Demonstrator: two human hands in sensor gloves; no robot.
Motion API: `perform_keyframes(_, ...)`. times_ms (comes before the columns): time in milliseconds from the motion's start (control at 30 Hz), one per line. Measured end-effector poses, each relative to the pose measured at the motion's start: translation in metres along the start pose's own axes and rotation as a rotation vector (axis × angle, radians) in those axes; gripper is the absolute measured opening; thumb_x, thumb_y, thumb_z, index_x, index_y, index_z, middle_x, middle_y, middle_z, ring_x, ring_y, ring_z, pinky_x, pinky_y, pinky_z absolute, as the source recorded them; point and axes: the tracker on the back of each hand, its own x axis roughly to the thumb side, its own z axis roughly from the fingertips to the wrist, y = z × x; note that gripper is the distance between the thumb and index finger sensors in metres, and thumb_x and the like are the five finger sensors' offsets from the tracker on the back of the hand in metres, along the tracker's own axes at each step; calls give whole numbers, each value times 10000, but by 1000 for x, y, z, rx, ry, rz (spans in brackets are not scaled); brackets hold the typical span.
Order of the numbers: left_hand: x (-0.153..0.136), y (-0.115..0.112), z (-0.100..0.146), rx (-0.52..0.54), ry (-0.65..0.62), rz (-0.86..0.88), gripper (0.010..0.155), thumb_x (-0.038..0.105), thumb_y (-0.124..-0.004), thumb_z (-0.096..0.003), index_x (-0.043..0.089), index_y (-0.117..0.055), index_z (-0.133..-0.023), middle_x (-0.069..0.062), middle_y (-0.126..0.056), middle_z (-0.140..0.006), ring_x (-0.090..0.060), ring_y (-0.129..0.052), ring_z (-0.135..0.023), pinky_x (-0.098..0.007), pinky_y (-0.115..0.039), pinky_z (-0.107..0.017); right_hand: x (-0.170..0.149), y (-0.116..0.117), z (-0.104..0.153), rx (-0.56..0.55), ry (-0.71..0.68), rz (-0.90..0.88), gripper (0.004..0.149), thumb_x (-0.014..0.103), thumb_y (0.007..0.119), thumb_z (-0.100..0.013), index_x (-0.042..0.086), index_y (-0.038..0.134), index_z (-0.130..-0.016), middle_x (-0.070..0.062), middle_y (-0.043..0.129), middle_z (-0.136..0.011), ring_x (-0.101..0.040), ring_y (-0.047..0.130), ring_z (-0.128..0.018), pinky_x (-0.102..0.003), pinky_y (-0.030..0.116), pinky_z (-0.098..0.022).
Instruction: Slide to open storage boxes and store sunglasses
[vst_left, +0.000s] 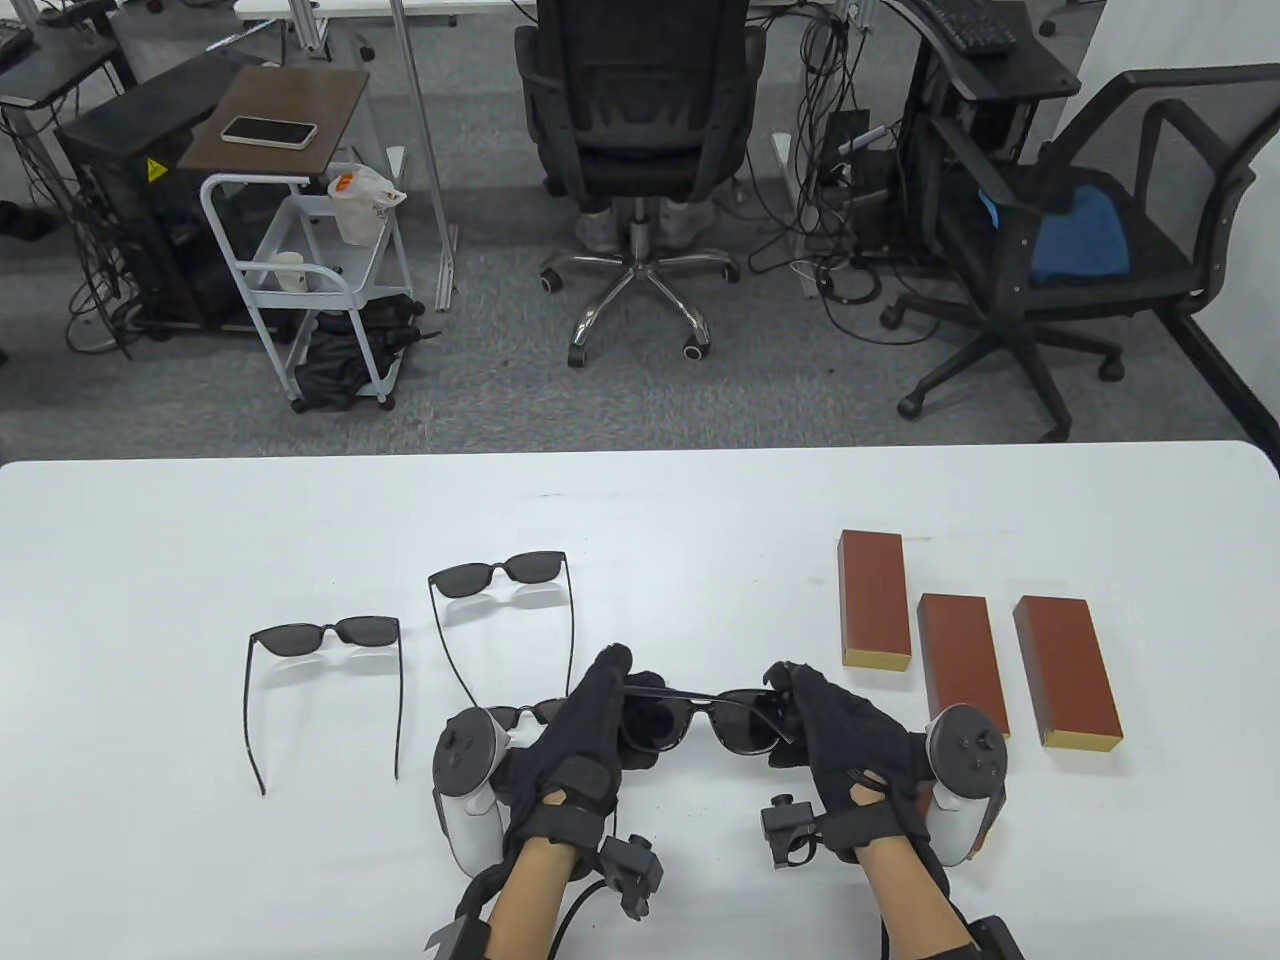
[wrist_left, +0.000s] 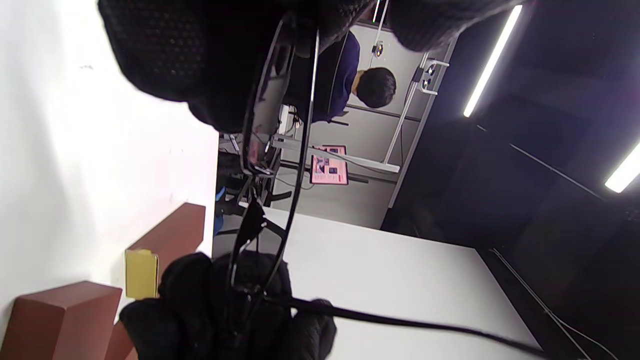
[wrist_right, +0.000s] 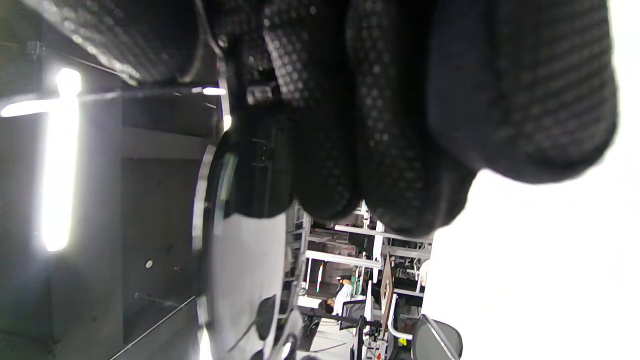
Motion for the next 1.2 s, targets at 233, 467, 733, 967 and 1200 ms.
perform_keyframes(233, 1, -3, 0, -70, -2, 54, 652, 537, -588, -598, 182, -505, -1139, -158, -712, -1106, -356, -877, -874, -521, -782, -594, 1, -4, 0, -35, -1, 45, 470, 538, 837, -368, 190, 923, -672, -62, 1104, -419, -283, 1112, -296, -363, 963, -169)
perform_keyframes(467, 2, -4, -1, -89, -3, 57, 649, 534, -597, -597, 177, -522, -1134, -163, -714, -1106, -368, -875, -876, -528, -781, -594, 5, -6, 0, -49, -25, 134, 436, 502, 886, -345, 203, 932, -660, -44, 1108, -404, -264, 1115, -290, -356, 965, -167)
perform_keyframes(733, 5, -2, -2, -92, 10, 28, 581, 449, -700, -595, 174, -610, -1099, -169, -777, -1062, -366, -919, -837, -528, -808, -571, 11, -6, 0, -60, -72, 238, 427, 463, 918, -325, 183, 930, -647, -42, 1104, -399, -257, 1116, -289, -355, 965, -169)
perform_keyframes(967, 5, 2, -4, -46, 41, -49, 484, 314, -792, -557, 184, -759, -1023, -148, -889, -972, -317, -1001, -748, -493, -869, -524, 29, -7, 2, -58, -220, 398, 411, 468, 919, -323, 210, 943, -642, -56, 1104, -432, -289, 1105, -333, -391, 953, -207)
perform_keyframes(1200, 2, 2, -3, -25, 57, -72, 470, 298, -798, -547, 190, -791, -1005, -144, -916, -948, -303, -1020, -715, -483, -881, -507, 59, 8, 19, -102, -527, 708, 532, 519, 872, -342, 219, 842, -781, -148, 935, -757, -428, 911, -661, -511, 823, -449)
